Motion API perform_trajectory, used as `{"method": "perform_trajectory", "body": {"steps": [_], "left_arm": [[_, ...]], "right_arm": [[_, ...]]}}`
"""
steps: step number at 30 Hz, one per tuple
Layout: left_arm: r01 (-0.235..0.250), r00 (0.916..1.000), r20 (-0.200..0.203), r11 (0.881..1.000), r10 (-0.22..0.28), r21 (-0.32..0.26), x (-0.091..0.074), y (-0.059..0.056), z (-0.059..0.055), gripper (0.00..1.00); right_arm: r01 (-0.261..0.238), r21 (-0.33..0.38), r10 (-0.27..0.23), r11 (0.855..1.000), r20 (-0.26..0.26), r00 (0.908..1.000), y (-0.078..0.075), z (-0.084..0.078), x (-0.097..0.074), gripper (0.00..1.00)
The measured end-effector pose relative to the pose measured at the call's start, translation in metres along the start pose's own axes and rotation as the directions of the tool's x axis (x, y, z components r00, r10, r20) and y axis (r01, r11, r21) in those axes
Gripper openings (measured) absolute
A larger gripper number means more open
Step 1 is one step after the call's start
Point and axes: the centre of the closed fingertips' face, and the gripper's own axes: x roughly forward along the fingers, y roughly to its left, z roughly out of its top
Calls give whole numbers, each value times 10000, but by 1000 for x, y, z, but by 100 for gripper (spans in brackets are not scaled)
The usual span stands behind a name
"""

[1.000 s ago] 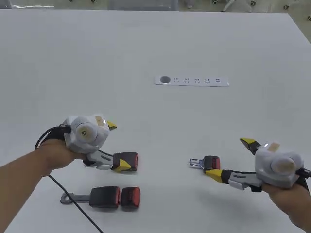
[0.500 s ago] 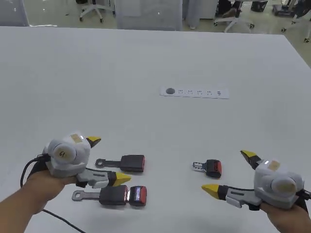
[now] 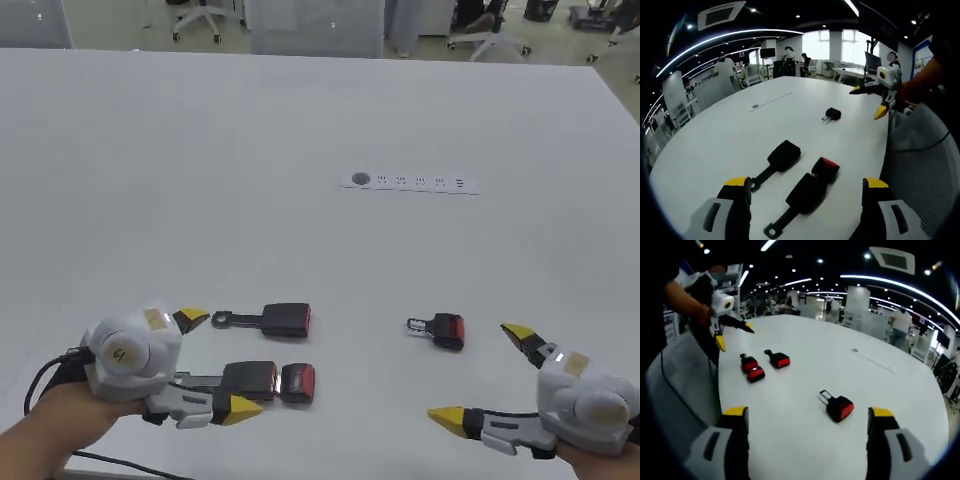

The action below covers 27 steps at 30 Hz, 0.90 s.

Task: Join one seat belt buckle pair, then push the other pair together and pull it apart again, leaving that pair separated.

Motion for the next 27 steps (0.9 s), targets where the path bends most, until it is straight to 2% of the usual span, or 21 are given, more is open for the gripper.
{"method": "perform_trajectory", "body": {"steps": [1, 3, 7, 15, 23, 27], "left_arm": [[123, 9999, -21, 9996, -123, -244, 0, -4, -2, 95], [70, 10000, 50, 9998, -69, -200, -1, -8, -4, 95], [21, 9999, 166, 9984, -11, -568, -1, -11, -4, 96], [-174, 9992, 347, 9960, 205, -872, -9, -13, -6, 95], [-110, 9994, 317, 9950, 143, -992, -12, -16, -11, 95], [-162, 9988, 436, 9936, 211, -1118, -14, -16, -10, 95]], "right_arm": [[10, 20, -10, 10000, -24, 10000, 1, -1, -1, 100], [65, 37, -65, 10000, 19, 10000, 1, -1, -5, 100], [175, 94, -176, 9998, 72, 9998, 1, 0, -11, 100], [509, 494, -519, 9975, 187, 9985, -5, -4, -15, 100], [415, 543, -422, 9977, 118, 9990, -1, -6, -15, 100], [458, 559, -463, 9974, 90, 9989, -3, -7, -15, 100]]}}
